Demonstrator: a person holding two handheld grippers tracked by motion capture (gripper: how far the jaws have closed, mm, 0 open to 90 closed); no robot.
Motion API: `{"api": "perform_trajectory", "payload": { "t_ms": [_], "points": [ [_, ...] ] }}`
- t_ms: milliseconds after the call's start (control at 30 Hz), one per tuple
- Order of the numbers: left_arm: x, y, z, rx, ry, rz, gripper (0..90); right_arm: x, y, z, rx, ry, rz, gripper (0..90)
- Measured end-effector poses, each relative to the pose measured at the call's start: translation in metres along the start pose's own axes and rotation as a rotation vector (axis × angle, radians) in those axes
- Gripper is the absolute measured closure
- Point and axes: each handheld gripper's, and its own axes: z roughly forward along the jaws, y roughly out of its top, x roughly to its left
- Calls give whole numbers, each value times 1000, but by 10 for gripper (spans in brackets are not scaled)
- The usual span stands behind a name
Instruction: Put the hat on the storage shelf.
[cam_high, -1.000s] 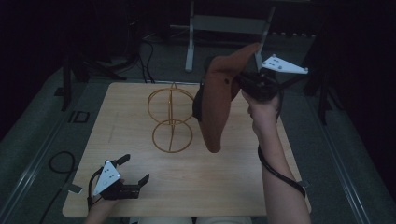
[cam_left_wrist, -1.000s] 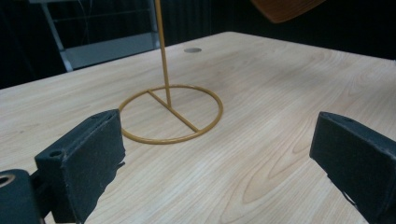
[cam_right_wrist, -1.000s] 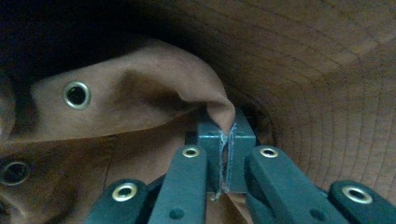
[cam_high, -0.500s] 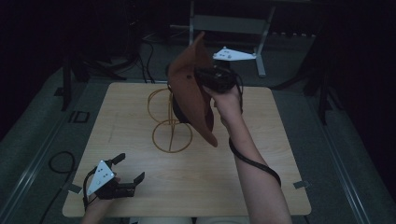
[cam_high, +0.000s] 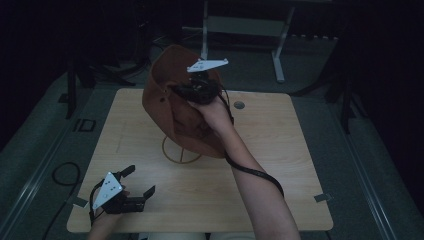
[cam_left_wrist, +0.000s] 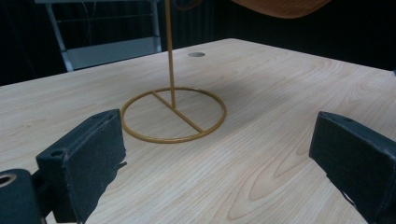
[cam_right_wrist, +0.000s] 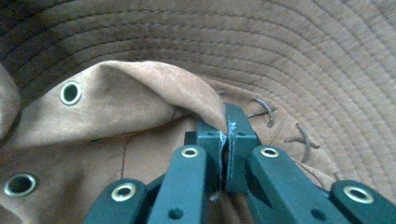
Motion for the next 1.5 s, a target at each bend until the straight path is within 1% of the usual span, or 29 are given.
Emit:
{"api": "perform_trajectory", "payload": {
  "t_ms": [100, 167, 233, 267, 300, 333, 367, 433, 500, 533, 600, 633, 667, 700, 733, 800, 833, 867, 900, 933, 967, 1067, 1100, 1167, 1200, 1233, 1267, 1367, 1500],
  "points": [
    [0, -1, 0, 0, -5, -3, 41, 4, 2, 7, 19, -12, -13, 865],
    [0, -1, 0, 1, -8, -7, 41, 5, 2, 11, 28, 1, -12, 849],
    [0, -1, 1, -1, -11, -9, 41, 4, 2, 14, 38, 23, 9, 786],
    [0, -1, 0, 2, -12, -7, 41, 5, 2, 15, 37, 23, 13, 747],
    [0, -1, 0, 2, -12, -7, 41, 5, 2, 15, 37, 23, 13, 747],
    [0, -2, 0, -1, -14, -13, 41, 5, 2, 16, 36, 18, 15, 707],
    [0, -2, 0, 3, -13, -9, 41, 6, 3, 16, 31, 2, 5, 635],
    [0, -2, 0, 2, -15, -15, 41, 4, 5, 17, 34, -5, 21, 596],
    [1, -3, 0, 2, -15, -18, 41, 3, 6, 16, 23, -38, 29, 549],
    [1, -3, 0, 3, -15, -16, 41, 2, 6, 16, 18, -35, 38, 524],
    [1, -3, 0, 6, -15, -15, 41, -1, 5, 16, 17, -47, 67, 509],
    [1, -3, 0, 8, -15, -14, 41, -4, 4, 16, 16, -60, 85, 488],
    [1, -3, 0, 8, -16, -15, 41, -5, 3, 16, 18, -76, 97, 425],
    [1, -4, 0, 8, -17, -15, 41, -8, 2, 16, 35, -89, 124, 414],
    [1, -4, 0, 9, -16, -13, 41, -12, 0, 15, 34, -80, 150, 403],
    [1, -4, 0, 9, -17, -14, 41, -16, -4, 13, 29, -59, 181, 351],
    [1, -4, 0, 10, -16, -14, 41, -18, -5, 12, 23, -48, 192, 345],
    [1, -4, 0, 12, -17, -13, 41, -18, -6, 11, 20, -45, 197, 317],
    [1, -4, 0, 12, -17, -13, 41, -18, -6, 11, 20, -45, 197, 317],
    [1, -4, 0, 11, -16, -16, 41, -19, -7, 9, 16, -40, 200, 277],
    [1, -4, 0, 12, -14, -15, 41, -18, -8, 6, 10, -13, 199, 234],
    [1, -4, 0, 9, -12, -17, 41, -16, -9, 0, -3, -29, 171, 148],
    [1, -4, 0, 10, -11, -15, 41, -15, -10, -2, -4, -23, 155, 135],
    [1, -5, 0, 12, -12, -17, 41, -15, -11, -7, -13, -20, 149, 136],
    [0, -5, 1, 11, -10, -17, 41, -16, -13, -10, -23, -27, 148, 137],
    [0, -5, 0, 10, -10, -18, 41, -15, -14, -13, -23, -34, 137, 136],
    [0, -4, 0, 10, -9, -17, 41, -15, -16, -17, -26, -31, 124, 136],
    [0, -5, 0, 12, -9, -17, 41, -17, -24, -28, -46, -21, 120, 137],
    [-1, -5, 2, 18, -10, -11, 41, -16, -34, -41, -43, -63, 83, 138]
  ]
}}
